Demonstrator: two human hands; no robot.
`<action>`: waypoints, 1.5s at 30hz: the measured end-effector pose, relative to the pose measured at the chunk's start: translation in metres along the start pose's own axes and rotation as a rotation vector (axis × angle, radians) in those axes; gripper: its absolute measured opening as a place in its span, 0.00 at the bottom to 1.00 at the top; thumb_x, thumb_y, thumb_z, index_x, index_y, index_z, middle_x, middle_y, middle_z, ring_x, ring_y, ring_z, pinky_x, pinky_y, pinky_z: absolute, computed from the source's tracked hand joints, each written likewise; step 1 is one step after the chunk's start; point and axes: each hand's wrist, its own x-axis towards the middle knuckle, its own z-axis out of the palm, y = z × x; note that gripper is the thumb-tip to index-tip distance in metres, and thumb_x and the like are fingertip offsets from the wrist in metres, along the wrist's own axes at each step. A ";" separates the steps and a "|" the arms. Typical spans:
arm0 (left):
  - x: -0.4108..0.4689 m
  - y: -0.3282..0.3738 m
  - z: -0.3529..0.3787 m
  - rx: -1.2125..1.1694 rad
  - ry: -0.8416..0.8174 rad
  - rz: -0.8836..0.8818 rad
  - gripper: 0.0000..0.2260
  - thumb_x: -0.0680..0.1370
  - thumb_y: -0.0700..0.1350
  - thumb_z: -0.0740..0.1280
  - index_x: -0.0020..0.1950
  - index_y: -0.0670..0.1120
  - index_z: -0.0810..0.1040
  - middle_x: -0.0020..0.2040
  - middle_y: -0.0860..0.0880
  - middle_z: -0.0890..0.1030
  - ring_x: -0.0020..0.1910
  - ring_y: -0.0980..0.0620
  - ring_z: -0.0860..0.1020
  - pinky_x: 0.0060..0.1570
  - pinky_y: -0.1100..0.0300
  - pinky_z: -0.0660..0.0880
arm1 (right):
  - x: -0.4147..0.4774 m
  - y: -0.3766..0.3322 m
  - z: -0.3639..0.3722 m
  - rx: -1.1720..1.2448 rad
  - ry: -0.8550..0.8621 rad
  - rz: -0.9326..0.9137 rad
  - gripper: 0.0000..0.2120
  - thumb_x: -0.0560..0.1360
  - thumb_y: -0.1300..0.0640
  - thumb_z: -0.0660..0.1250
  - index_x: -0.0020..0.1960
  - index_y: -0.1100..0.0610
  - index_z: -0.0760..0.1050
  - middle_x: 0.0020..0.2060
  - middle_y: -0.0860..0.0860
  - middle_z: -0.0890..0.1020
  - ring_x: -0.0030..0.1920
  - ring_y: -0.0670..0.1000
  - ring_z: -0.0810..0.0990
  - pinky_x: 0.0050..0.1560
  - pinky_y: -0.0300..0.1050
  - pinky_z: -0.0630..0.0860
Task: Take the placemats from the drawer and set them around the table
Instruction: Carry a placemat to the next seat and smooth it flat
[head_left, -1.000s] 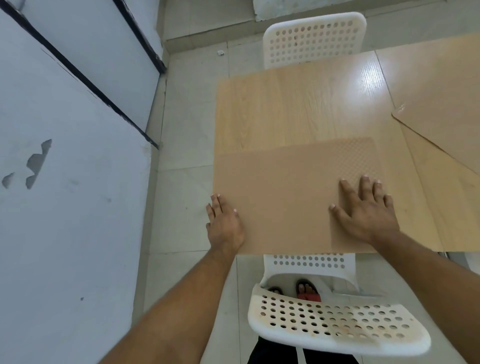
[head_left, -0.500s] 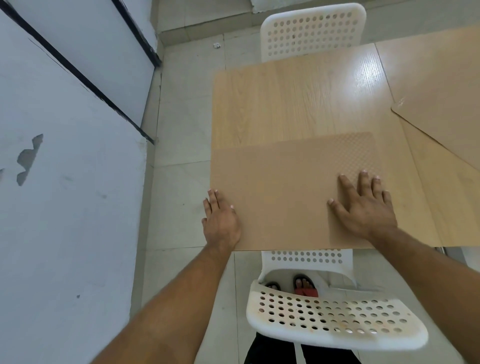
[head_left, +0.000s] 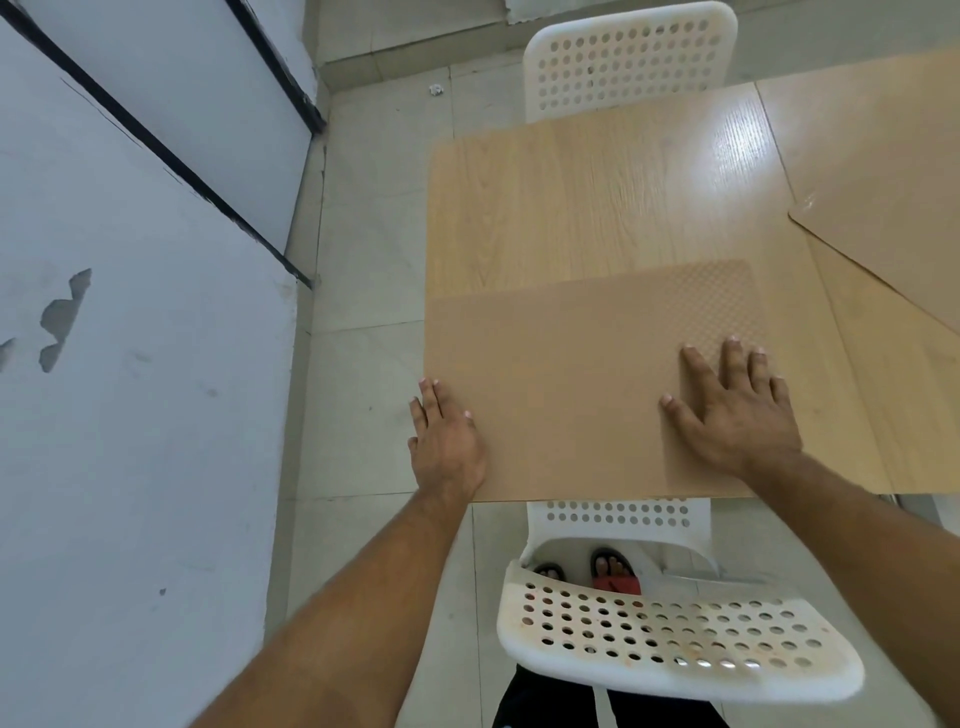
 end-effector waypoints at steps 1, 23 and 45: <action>0.000 0.000 0.000 0.000 -0.002 0.001 0.27 0.85 0.49 0.48 0.81 0.44 0.42 0.82 0.48 0.41 0.81 0.44 0.45 0.72 0.39 0.60 | 0.000 0.000 0.000 -0.001 0.003 0.000 0.36 0.76 0.28 0.41 0.80 0.39 0.37 0.81 0.55 0.40 0.80 0.60 0.39 0.79 0.60 0.43; -0.013 0.164 0.042 -0.127 0.144 0.528 0.22 0.81 0.48 0.57 0.77 0.48 0.64 0.79 0.46 0.61 0.79 0.46 0.56 0.74 0.44 0.60 | 0.077 -0.013 -0.030 0.056 0.152 -0.099 0.35 0.80 0.32 0.43 0.82 0.46 0.46 0.82 0.58 0.46 0.81 0.60 0.44 0.79 0.59 0.44; -0.054 0.148 0.092 0.062 0.066 0.563 0.23 0.83 0.53 0.48 0.79 0.56 0.56 0.82 0.52 0.53 0.81 0.51 0.48 0.72 0.44 0.59 | -0.020 -0.005 0.039 0.091 0.228 -0.083 0.30 0.81 0.42 0.47 0.82 0.47 0.53 0.82 0.56 0.51 0.81 0.57 0.48 0.79 0.57 0.44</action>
